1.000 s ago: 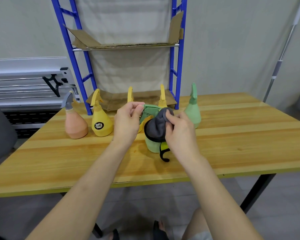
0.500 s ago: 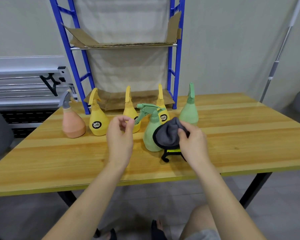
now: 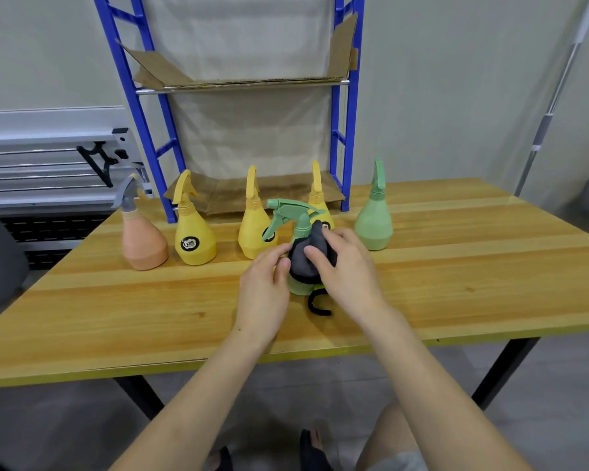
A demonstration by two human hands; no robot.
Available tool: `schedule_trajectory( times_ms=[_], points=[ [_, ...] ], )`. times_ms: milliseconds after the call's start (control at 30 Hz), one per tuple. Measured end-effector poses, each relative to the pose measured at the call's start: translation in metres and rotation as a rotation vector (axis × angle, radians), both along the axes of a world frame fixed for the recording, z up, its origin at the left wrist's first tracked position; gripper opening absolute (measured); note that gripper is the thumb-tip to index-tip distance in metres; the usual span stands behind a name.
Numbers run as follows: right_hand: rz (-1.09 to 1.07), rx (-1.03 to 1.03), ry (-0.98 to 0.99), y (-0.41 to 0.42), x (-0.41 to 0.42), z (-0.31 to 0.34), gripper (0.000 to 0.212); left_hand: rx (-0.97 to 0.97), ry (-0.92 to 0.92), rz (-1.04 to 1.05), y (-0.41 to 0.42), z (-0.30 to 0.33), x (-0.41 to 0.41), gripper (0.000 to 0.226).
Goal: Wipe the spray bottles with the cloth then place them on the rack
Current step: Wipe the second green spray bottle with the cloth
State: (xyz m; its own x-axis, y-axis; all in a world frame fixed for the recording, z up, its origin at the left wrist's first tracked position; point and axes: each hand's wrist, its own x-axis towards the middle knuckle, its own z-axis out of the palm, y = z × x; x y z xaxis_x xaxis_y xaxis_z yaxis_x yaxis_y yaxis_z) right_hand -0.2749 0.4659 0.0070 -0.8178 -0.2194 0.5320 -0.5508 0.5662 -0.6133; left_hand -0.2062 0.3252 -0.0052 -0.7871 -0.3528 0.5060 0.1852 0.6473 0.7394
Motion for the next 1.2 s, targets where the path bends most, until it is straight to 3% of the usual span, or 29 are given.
schedule_trajectory(
  times_ms=[100,300,500,600,733,967,1200],
  points=[
    [-0.011,0.031,0.017,0.002,-0.004,-0.008,0.025,0.004,-0.005,-0.004,-0.003,0.000,-0.001,0.030],
    [-0.022,0.101,-0.098,0.019,-0.007,-0.035,0.026,0.013,-0.026,-0.005,-0.006,0.000,-0.005,0.036],
    [0.070,-0.088,-0.070,0.008,-0.013,-0.012,0.013,-0.036,-0.045,-0.015,-0.011,0.006,-0.014,0.035],
    [0.068,-0.130,-0.064,-0.002,-0.018,0.000,0.033,-0.043,-0.047,-0.024,-0.011,0.008,-0.015,0.035],
    [0.073,-0.073,-0.023,0.000,-0.016,-0.013,0.018,0.007,-0.057,-0.035,-0.007,0.008,-0.013,0.036],
    [0.027,0.100,-0.125,0.020,-0.016,-0.031,0.019,-0.001,-0.071,-0.015,-0.007,0.011,-0.012,0.032],
    [0.173,-0.088,-0.143,0.006,-0.029,0.003,0.023,-0.022,-0.112,-0.041,-0.012,0.010,-0.014,0.039]
  ],
)
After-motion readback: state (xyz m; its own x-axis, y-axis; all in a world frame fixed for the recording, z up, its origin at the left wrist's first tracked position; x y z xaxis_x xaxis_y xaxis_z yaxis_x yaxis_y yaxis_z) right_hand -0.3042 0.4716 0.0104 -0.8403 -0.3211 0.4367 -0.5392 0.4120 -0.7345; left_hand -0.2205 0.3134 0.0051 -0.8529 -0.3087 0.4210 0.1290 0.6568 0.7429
